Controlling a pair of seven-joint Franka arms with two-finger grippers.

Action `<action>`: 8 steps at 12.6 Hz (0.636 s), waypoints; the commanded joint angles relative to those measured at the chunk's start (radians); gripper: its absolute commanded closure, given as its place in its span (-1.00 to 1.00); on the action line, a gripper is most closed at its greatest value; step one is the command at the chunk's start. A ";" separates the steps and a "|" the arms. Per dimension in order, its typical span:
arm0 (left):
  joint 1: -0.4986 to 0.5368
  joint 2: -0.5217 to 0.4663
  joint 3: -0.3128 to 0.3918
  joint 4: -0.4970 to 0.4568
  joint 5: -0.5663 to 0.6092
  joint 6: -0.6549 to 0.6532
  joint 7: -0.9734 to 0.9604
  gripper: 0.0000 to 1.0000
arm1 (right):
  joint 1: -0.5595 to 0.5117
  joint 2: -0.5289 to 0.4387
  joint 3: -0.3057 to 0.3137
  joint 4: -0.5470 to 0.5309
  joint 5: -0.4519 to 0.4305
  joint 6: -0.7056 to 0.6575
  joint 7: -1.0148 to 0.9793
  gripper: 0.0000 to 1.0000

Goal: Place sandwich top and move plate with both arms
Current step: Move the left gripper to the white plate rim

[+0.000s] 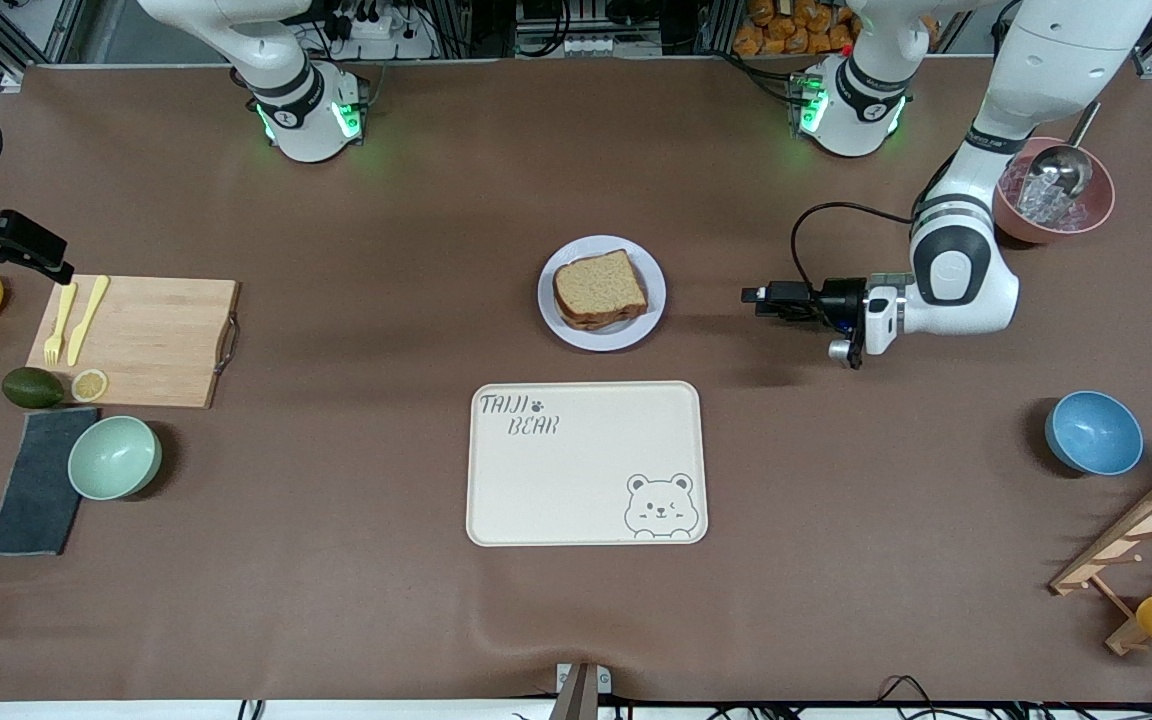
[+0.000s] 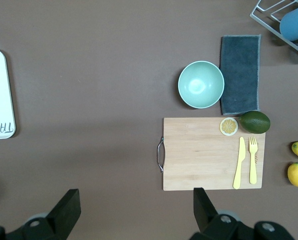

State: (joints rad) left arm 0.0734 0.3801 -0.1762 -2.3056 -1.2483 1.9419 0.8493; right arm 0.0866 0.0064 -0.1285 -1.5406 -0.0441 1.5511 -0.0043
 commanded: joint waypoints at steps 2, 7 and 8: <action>-0.015 0.052 -0.042 -0.006 -0.114 0.026 0.108 -1.00 | 0.005 0.006 0.001 0.014 -0.019 -0.003 0.012 -1.00; -0.096 0.097 -0.042 0.000 -0.215 0.071 0.157 -1.00 | 0.005 0.007 0.001 0.014 -0.019 -0.003 0.012 -1.00; -0.096 0.112 -0.042 0.003 -0.215 0.069 0.180 -1.00 | 0.005 0.007 0.001 0.014 -0.019 -0.003 0.012 -1.00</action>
State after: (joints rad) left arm -0.0211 0.4711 -0.2155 -2.3079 -1.4365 1.9998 0.9871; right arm 0.0867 0.0067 -0.1282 -1.5406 -0.0441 1.5515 -0.0043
